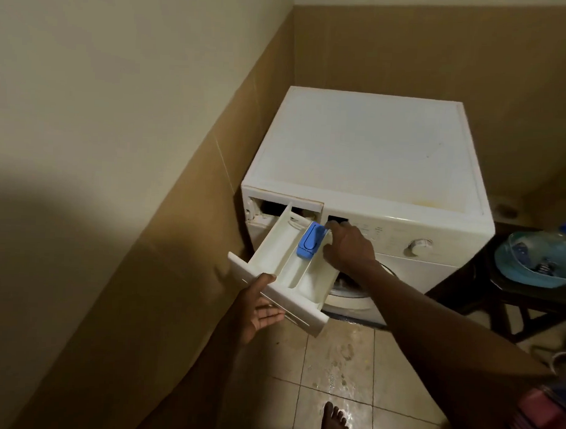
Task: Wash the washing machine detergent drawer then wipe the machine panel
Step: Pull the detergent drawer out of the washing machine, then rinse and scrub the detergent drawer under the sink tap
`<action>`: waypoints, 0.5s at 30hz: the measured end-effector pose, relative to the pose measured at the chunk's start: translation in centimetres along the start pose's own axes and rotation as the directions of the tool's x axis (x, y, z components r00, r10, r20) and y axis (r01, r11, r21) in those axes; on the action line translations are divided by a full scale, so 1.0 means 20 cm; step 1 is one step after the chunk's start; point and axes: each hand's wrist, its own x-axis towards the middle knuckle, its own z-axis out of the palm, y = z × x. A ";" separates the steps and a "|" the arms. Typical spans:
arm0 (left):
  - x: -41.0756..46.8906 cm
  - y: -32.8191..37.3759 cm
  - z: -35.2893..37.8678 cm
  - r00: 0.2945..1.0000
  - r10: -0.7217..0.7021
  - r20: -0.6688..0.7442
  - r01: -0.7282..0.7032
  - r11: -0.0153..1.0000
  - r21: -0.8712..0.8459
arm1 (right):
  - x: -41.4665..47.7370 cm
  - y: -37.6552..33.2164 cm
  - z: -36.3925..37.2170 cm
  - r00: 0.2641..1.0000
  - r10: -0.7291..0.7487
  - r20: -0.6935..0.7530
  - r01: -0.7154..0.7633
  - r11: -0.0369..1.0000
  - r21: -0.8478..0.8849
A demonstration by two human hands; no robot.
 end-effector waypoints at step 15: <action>-0.32 -0.13 0.50 0.887 -0.023 0.461 -0.086 0.973 0.213 | -0.78 0.54 -0.41 0.840 0.382 -0.386 -0.414 0.910 -0.001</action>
